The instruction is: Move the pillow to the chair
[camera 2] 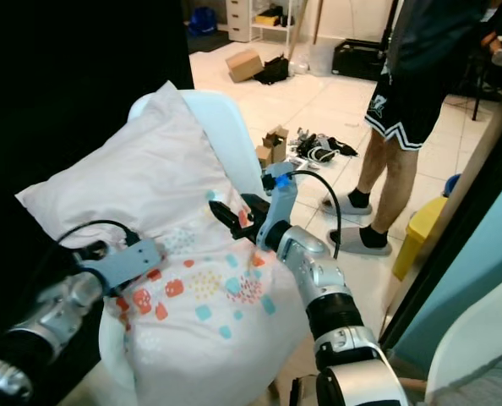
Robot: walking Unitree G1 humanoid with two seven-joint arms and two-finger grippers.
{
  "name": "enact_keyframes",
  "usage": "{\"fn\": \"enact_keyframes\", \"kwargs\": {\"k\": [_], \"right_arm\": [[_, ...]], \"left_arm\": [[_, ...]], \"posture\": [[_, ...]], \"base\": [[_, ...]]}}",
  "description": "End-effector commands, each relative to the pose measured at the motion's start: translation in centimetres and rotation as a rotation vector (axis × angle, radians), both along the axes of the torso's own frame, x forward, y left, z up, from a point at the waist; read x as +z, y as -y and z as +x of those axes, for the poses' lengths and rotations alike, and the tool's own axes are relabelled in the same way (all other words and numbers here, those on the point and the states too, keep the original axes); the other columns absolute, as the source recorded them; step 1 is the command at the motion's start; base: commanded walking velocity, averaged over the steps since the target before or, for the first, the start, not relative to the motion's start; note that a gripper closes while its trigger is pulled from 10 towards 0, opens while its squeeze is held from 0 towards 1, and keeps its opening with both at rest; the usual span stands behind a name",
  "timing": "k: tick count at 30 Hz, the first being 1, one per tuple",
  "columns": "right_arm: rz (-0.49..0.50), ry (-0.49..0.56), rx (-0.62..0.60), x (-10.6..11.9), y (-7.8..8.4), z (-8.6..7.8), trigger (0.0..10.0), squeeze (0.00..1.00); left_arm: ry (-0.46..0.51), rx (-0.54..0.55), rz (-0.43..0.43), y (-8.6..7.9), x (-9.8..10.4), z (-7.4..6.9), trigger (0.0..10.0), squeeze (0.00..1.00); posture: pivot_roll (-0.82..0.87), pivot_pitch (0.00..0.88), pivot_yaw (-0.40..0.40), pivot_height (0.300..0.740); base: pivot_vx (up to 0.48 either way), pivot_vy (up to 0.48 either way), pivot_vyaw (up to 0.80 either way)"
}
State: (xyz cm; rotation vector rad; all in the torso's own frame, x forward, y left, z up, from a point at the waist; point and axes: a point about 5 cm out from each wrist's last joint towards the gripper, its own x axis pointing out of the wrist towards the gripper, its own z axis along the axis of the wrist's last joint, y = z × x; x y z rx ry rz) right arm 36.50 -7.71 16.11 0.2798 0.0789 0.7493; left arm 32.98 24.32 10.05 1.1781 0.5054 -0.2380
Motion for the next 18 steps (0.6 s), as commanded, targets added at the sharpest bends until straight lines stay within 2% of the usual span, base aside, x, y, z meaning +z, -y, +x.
{"fn": "enact_keyframes", "kwargs": {"k": [1, 2, 6, 7, 9, 12, 13, 15, 17, 18], "right_arm": [[0.004, -0.001, 0.013, -0.1, -0.5, 0.0, 10.0, 0.00], [0.010, 0.000, 0.022, 0.0, -0.7, -0.1, 10.0, 0.00], [0.018, 0.003, 0.031, 0.0, -0.8, -0.2, 10.0, 0.00], [0.021, 0.003, 0.033, -0.1, -0.8, -0.3, 10.0, 0.00], [0.047, -0.003, 0.033, 0.0, -0.6, -0.3, 10.0, 0.00], [0.054, -0.004, 0.033, 0.0, -0.5, -0.3, 10.0, 0.00], [0.065, 0.001, 0.029, 0.1, -0.4, -0.3, 10.0, 0.00], [0.083, 0.009, 0.024, 0.3, -0.3, -0.2, 10.0, 0.00], [0.090, 0.012, 0.022, 0.5, -0.3, -0.1, 10.0, 0.00], [0.090, 0.012, 0.022, 0.5, -0.3, -0.1, 10.0, 0.00]], "left_arm": [[-0.091, 0.007, 0.037, -0.7, -0.4, -1.1, 10.0, 1.00], [-0.169, 0.020, 0.047, -1.6, 0.2, -2.6, 10.0, 1.00], [-0.197, -0.006, 0.044, -1.6, 1.4, -3.6, 10.0, 1.00], [-0.210, -0.027, 0.044, -1.5, 1.9, -4.0, 10.0, 1.00], [-0.284, -0.142, 0.035, -0.3, 3.4, -5.6, 10.0, 1.00], [-0.312, -0.160, 0.037, 0.1, 3.8, -6.2, 10.0, 1.00], [-0.275, -0.203, -0.020, 1.3, 5.1, -6.2, 10.0, 0.00], [-0.121, -0.322, -0.207, 4.5, 8.0, -5.2, 10.0, 0.00], [0.022, -0.408, -0.361, 6.6, 10.0, -4.2, 10.0, 0.00], [0.022, -0.408, -0.361, 6.6, 10.0, -4.2, 10.0, 0.00]], "posture": [[-0.07, 0.035, -0.017, 0.609], [-0.06, 0.042, -0.016, 0.609], [-0.06, 0.042, -0.016, 0.609], [-0.06, 0.042, -0.016, 0.609], [-0.06, 0.052, -0.019, 0.609], [-0.06, 0.052, -0.019, 0.609], [-0.05, 0.055, -0.014, 0.614], [-0.05, 0.054, -0.013, 0.624], [-0.05, 0.053, -0.012, 0.634], [-0.05, 0.053, -0.012, 0.634]], "base": [[0.000, 0.000, 0.00], [0.000, 0.000, 0.00], [0.000, 0.000, 0.00], [0.000, 0.000, 0.00], [0.000, 0.000, 0.00], [0.000, 0.000, 0.00], [0.000, 0.000, 0.00], [0.000, 0.000, 0.00], [0.000, 0.000, 0.00], [0.000, 0.000, 0.00]]}}
